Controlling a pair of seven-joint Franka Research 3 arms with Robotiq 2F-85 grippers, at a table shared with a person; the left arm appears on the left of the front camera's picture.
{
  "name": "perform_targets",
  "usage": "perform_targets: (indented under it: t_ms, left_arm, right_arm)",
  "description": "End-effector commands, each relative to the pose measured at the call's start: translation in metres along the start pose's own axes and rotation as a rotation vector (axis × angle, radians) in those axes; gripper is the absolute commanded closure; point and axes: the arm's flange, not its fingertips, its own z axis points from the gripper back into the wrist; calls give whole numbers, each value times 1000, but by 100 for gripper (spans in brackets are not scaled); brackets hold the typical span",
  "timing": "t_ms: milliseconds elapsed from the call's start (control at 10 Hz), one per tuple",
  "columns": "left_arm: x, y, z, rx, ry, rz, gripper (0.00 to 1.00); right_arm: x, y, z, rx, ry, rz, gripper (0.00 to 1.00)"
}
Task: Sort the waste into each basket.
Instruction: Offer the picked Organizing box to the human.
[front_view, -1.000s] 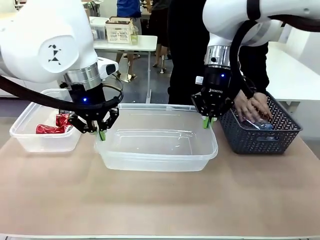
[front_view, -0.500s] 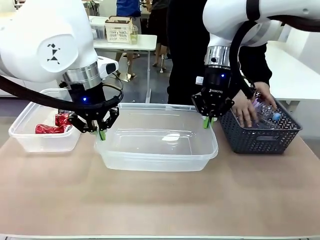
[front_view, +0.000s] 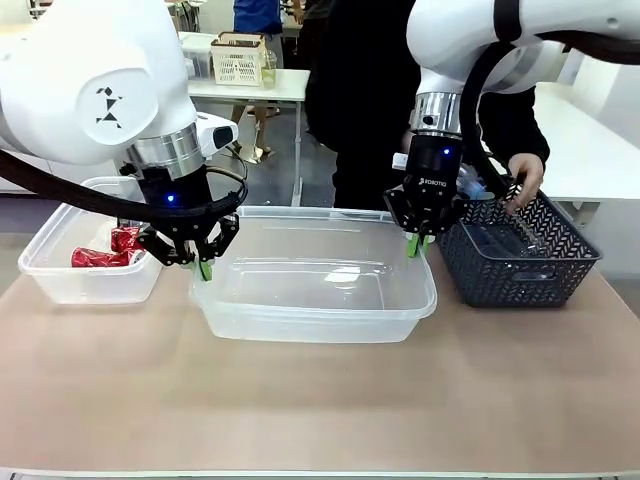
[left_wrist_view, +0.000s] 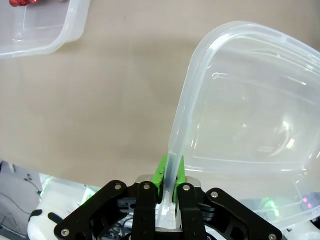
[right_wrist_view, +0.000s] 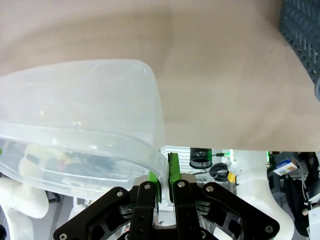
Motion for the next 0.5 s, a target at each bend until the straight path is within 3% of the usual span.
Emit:
perform_targets:
  t_ms: [0,400]
  left_arm:
    - [0,-5,3,-25,-20,17,94]
    - [0,-5,3,-25,-20,17,94]
  right_arm:
    - [-2,4,-1,11,-5,3,91]
    - [-2,4,-1,11,-5,3,91]
